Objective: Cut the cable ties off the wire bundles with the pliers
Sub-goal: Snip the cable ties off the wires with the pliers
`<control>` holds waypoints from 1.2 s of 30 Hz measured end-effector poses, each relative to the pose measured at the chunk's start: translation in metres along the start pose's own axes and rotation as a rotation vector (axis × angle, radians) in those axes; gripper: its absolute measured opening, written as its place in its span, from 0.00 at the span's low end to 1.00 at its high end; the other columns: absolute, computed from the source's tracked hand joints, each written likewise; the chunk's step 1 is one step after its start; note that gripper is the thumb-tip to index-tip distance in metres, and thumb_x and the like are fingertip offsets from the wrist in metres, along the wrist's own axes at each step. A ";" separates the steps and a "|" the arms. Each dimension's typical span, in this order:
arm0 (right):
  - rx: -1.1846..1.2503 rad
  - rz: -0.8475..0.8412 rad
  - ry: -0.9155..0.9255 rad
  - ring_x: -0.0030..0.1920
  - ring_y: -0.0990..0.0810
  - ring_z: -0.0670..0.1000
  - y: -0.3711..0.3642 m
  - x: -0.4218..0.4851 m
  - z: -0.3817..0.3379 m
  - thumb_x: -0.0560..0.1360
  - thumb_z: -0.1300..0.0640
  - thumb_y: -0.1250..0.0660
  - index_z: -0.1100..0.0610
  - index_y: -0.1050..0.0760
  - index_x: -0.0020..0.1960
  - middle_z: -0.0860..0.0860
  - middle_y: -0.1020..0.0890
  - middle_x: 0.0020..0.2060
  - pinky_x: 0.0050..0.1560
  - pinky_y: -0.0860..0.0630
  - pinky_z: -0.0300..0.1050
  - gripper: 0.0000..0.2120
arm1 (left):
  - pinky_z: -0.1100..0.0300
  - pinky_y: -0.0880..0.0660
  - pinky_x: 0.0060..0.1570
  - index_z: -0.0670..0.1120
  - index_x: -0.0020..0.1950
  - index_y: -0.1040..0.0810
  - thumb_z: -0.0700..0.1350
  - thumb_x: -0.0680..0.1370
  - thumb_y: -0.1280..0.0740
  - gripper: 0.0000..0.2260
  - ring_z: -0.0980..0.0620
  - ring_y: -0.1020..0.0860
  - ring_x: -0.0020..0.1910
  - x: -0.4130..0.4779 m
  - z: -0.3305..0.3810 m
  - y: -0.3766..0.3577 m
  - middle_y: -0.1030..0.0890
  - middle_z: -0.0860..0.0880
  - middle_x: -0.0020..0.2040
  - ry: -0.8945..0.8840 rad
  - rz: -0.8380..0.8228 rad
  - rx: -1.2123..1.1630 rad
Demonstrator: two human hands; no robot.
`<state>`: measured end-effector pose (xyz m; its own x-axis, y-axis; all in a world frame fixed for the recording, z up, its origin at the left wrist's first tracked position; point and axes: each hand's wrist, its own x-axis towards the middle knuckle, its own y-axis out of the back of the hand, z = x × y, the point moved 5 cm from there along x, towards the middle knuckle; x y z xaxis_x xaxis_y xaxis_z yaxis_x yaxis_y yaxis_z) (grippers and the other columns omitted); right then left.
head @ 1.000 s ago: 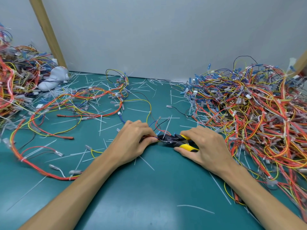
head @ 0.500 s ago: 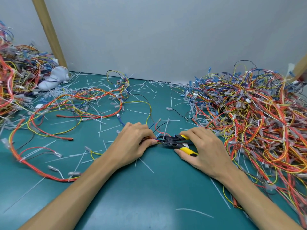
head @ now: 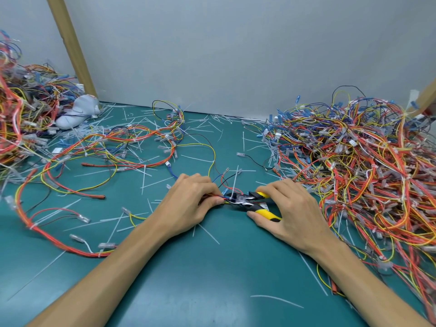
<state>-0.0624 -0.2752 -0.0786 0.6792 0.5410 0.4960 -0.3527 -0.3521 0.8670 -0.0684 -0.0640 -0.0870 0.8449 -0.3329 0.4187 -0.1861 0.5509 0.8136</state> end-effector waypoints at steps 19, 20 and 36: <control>0.003 0.029 0.005 0.50 0.23 0.51 0.003 0.000 -0.002 0.72 0.38 0.32 0.53 0.20 0.57 0.47 0.19 0.48 0.53 0.26 0.47 0.22 | 0.58 0.38 0.45 0.50 0.47 0.18 0.50 0.78 0.33 0.06 0.54 0.27 0.43 -0.001 0.001 0.001 0.22 0.57 0.41 -0.001 0.014 -0.009; 0.000 0.028 0.009 0.49 0.22 0.51 0.003 0.000 -0.002 0.72 0.39 0.31 0.53 0.20 0.56 0.47 0.19 0.47 0.51 0.25 0.47 0.21 | 0.58 0.37 0.45 0.50 0.46 0.18 0.50 0.78 0.33 0.06 0.53 0.27 0.43 0.000 0.001 0.001 0.22 0.56 0.41 0.000 0.015 -0.011; -0.101 0.047 0.045 0.45 0.21 0.53 0.003 0.002 -0.005 0.79 0.37 0.45 0.54 0.20 0.55 0.47 0.19 0.45 0.42 0.25 0.47 0.24 | 0.59 0.39 0.44 0.52 0.47 0.18 0.52 0.79 0.34 0.07 0.54 0.26 0.43 -0.001 -0.001 0.000 0.22 0.55 0.40 0.021 0.004 -0.024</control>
<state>-0.0653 -0.2718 -0.0747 0.6315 0.5607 0.5356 -0.4477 -0.3002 0.8423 -0.0689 -0.0629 -0.0875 0.8548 -0.3147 0.4126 -0.1772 0.5703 0.8021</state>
